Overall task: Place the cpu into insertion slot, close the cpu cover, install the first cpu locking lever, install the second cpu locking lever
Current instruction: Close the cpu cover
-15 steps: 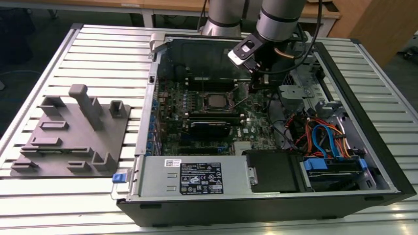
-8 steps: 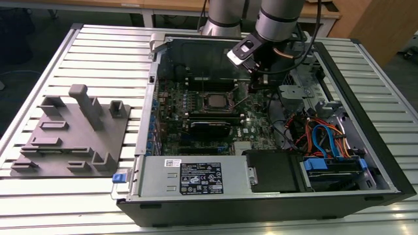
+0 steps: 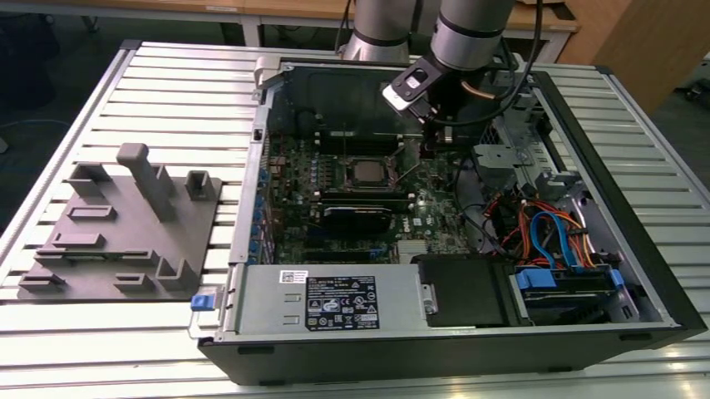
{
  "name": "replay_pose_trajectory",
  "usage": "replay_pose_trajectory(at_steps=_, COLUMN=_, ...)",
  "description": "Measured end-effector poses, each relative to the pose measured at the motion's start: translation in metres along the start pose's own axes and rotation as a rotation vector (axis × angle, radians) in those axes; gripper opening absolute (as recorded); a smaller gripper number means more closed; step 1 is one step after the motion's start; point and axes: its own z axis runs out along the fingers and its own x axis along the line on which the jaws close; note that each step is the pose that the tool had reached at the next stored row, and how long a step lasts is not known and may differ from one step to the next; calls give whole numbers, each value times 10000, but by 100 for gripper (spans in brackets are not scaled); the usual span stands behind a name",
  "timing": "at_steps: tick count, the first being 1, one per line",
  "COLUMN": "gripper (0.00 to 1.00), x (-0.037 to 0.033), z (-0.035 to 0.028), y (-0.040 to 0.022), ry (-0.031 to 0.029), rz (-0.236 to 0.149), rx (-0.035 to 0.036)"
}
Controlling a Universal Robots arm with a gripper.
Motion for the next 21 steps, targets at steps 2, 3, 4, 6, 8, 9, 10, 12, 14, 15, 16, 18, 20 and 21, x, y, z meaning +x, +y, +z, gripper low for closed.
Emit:
replay_pose_trajectory(at_steps=2, gripper=11, x=0, z=0, y=-1, ry=0, rz=0, rx=0)
replay_pose_trajectory(at_steps=3, gripper=11, x=0, z=0, y=-37, ry=0, rz=1, rx=0)
replay_pose_trajectory(at_steps=4, gripper=11, x=0, z=0, y=-53, ry=1, rz=0, rx=0)
replay_pose_trajectory(at_steps=6, gripper=11, x=0, z=0, y=-57, ry=0, rz=0, rx=0)
replay_pose_trajectory(at_steps=8, gripper=11, x=-1, z=0, y=-61, ry=1, rz=0, rx=0)
replay_pose_trajectory(at_steps=9, gripper=11, x=0, z=0, y=-63, ry=1, rz=0, rx=0)
replay_pose_trajectory(at_steps=10, gripper=11, x=-1, z=0, y=-65, ry=0, rz=0, rx=-1)
replay_pose_trajectory(at_steps=12, gripper=11, x=-1, z=0, y=-69, ry=1, rz=0, rx=0)
replay_pose_trajectory(at_steps=14, gripper=11, x=-1, z=0, y=-74, ry=0, rz=0, rx=0)
replay_pose_trajectory(at_steps=15, gripper=11, x=-1, z=0, y=-76, ry=1, rz=0, rx=0)
replay_pose_trajectory(at_steps=16, gripper=11, x=-1, z=0, y=-78, ry=1, rz=0, rx=0)
replay_pose_trajectory(at_steps=18, gripper=11, x=-1, z=0, y=-82, ry=0, rz=0, rx=-1)
replay_pose_trajectory(at_steps=20, gripper=11, x=-1, z=0, y=-87, ry=0, rz=1, rx=0)
replay_pose_trajectory(at_steps=21, gripper=11, x=-1, z=0, y=-89, ry=0, rz=0, rx=0)
